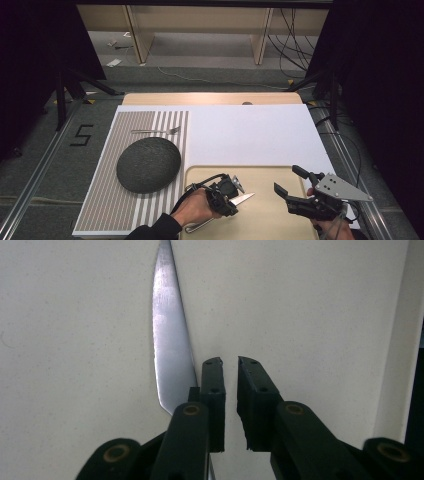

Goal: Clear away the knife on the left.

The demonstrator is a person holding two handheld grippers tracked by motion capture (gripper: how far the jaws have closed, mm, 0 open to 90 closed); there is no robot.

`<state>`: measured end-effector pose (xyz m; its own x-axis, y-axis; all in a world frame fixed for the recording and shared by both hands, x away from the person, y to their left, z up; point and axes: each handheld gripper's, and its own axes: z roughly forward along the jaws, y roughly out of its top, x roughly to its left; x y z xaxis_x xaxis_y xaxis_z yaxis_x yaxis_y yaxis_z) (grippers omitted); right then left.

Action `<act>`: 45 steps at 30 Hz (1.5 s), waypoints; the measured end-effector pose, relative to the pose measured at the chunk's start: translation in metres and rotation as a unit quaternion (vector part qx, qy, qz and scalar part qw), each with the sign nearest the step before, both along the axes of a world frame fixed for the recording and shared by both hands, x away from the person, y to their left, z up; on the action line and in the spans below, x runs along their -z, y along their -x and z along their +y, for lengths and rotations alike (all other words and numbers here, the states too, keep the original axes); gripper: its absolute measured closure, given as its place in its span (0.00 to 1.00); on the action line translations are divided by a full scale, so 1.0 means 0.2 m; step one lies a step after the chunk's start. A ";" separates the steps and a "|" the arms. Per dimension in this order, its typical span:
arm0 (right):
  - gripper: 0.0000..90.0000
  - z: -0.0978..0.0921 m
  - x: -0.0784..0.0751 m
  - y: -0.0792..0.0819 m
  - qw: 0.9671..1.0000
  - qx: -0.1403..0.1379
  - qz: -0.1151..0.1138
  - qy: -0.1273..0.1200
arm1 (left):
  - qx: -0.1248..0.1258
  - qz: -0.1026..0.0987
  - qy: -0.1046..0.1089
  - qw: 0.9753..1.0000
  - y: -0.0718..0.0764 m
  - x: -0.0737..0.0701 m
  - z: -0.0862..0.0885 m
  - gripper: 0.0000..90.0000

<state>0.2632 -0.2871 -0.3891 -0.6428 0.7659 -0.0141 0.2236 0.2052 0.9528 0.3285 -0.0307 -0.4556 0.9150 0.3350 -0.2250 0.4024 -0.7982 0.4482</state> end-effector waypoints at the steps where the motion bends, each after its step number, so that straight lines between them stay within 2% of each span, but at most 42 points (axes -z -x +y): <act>1: 0.24 0.00 0.00 0.00 1.000 0.000 0.000 0.001 | 0.000 0.000 0.000 1.000 0.00 0.00 -0.01 0.92; 4: 0.24 0.00 0.00 0.00 1.000 0.000 0.000 0.001 | 0.003 -0.002 -0.004 1.000 -0.01 0.02 -0.03 0.97; 9: 0.24 0.00 0.00 0.00 1.000 -0.001 0.000 0.002 | 0.004 -0.011 -0.007 1.000 -0.01 0.04 -0.07 0.99; 13: 0.24 0.00 0.00 0.00 1.000 0.000 0.000 0.002 | -0.010 -0.023 -0.009 1.000 -0.03 0.04 -0.08 1.00; 20: 0.24 0.00 0.00 0.00 1.000 -0.002 0.000 0.002 | -0.037 -0.037 -0.010 0.999 -0.07 0.04 -0.06 1.00; 30: 0.24 0.00 0.00 0.00 1.000 -0.002 0.000 0.002 | -0.084 -0.048 -0.016 0.995 -0.16 0.04 0.01 1.00; 45: 0.24 0.00 0.00 0.00 1.000 -0.004 0.000 0.002 | -0.109 -0.065 -0.038 0.991 -0.21 0.04 0.07 1.00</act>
